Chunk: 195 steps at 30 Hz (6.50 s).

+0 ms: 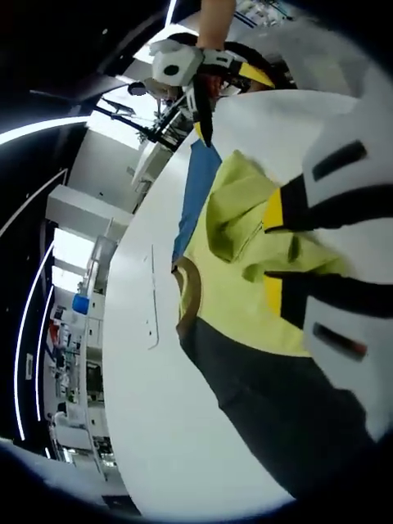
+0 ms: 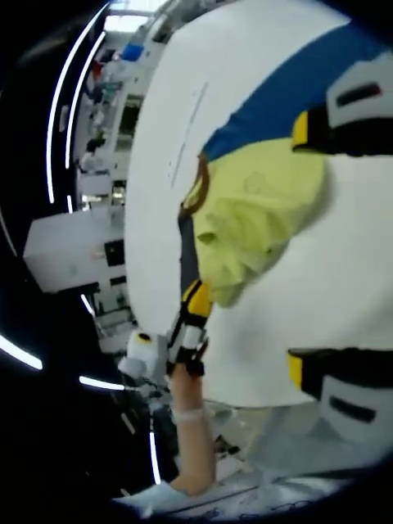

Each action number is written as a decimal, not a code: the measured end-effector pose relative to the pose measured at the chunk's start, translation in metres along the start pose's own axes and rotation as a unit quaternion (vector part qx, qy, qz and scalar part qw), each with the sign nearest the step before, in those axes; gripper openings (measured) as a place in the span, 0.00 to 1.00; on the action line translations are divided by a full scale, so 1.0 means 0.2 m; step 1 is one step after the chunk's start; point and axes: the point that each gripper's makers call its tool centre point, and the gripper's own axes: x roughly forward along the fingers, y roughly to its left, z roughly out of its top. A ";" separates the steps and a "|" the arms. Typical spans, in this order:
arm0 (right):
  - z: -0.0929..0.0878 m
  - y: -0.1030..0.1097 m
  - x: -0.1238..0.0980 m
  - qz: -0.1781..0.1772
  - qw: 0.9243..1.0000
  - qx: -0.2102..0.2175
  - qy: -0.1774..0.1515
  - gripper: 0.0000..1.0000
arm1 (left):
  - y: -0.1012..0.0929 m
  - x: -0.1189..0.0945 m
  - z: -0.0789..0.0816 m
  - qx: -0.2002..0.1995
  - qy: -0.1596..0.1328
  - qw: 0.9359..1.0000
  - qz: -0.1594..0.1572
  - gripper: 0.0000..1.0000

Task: Fold the garment on the visible template until the final outline fits inside the template.

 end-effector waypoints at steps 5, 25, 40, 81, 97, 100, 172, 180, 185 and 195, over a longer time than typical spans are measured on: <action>0.02 0.03 0.00 0.001 1.000 0.004 -0.007 0.99 | 0.01 0.01 -0.04 -0.004 0.016 1.000 0.001 0.03; -0.02 0.11 0.05 0.017 1.000 -0.002 0.001 0.89 | -0.01 -0.36 0.17 -0.026 -0.062 0.997 0.021 0.00; -0.07 0.16 0.15 0.026 0.999 -0.009 0.018 0.59 | 0.12 -0.51 0.05 -0.064 -0.073 0.993 0.059 0.00; -0.03 0.03 0.44 -0.055 0.985 -0.157 0.046 0.00 | 0.09 -0.52 -0.02 -0.085 -0.071 0.992 0.059 0.00; 0.27 -0.15 0.31 -0.082 0.987 -0.138 0.008 0.00 | 0.05 -0.50 0.02 -0.089 -0.082 0.991 0.050 0.00; 0.25 -0.22 0.34 -0.088 0.987 -0.131 0.021 0.00 | 0.05 -0.50 0.01 -0.089 -0.079 0.992 0.049 0.00; 0.19 -0.05 0.26 -0.005 0.992 0.104 -0.071 0.37 | 0.05 -0.49 -0.05 -0.096 -0.063 0.992 0.051 0.00; 0.10 -0.05 0.37 -0.001 0.993 0.110 -0.037 0.31 | 0.03 -0.49 -0.05 -0.097 -0.064 0.992 0.052 0.00; 0.06 -0.09 0.41 -0.012 0.992 0.124 -0.023 0.30 | 0.03 -0.50 -0.05 -0.099 -0.064 0.992 0.052 0.00; 0.08 -0.10 0.44 -0.013 0.989 0.146 -0.030 0.23 | 0.05 -0.50 -0.06 -0.099 -0.062 0.992 0.054 0.00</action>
